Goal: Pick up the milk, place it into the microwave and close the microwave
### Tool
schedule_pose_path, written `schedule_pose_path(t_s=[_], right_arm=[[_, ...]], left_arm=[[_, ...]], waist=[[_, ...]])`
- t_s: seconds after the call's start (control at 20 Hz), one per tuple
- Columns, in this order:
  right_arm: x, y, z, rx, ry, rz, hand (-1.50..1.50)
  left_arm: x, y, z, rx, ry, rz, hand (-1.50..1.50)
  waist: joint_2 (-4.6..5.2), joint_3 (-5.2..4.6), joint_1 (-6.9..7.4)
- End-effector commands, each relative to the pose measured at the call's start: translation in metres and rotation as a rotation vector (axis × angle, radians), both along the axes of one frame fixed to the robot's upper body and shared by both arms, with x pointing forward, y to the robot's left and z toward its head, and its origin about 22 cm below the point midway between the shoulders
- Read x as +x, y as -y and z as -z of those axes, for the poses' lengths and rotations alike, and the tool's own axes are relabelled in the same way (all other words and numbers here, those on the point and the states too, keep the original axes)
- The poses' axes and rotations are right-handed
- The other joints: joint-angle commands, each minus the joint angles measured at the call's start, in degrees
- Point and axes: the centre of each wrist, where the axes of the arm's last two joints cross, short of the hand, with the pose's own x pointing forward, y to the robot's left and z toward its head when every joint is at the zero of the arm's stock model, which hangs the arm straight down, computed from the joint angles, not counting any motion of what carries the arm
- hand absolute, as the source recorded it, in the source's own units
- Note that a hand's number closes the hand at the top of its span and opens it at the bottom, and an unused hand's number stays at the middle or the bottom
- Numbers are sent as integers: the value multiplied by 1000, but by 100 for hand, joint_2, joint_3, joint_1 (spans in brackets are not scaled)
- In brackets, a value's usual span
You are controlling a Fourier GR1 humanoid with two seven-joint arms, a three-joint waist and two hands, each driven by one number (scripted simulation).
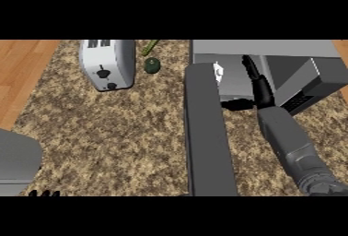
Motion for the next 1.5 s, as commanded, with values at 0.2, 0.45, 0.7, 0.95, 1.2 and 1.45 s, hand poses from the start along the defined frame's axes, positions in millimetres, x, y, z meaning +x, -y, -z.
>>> schedule_pose_path(t_s=[0.2, 0.45, 0.7, 0.95, 1.2, 1.45], right_arm=[[-32, 11, 37, 85, -22, -71, -150], [-56, 10, 60, 135, -50, -75, -150], [-87, 20, 81, 197, -73, -135, -150], [-123, 49, 87, 195, -42, -140, -150], [-160, 73, 78, 184, -34, -113, -150], [-205, 103, 69, 134, -9, -15, -150]], left_arm=[[27, 17, -23, 44, -15, 67, -150], [52, 51, -19, 46, -2, 113, -150], [60, 71, -3, 89, -81, 215, 150], [78, 80, -11, 148, -100, 237, 150], [113, 81, -5, 231, -126, 272, 150], [148, 123, 0, 326, -115, 351, 150]], waist=[[-83, -11, -235], [-122, -18, -360], [-142, -22, -431], [-168, -29, -538], [-128, -30, -494], [-86, -21, -421]])
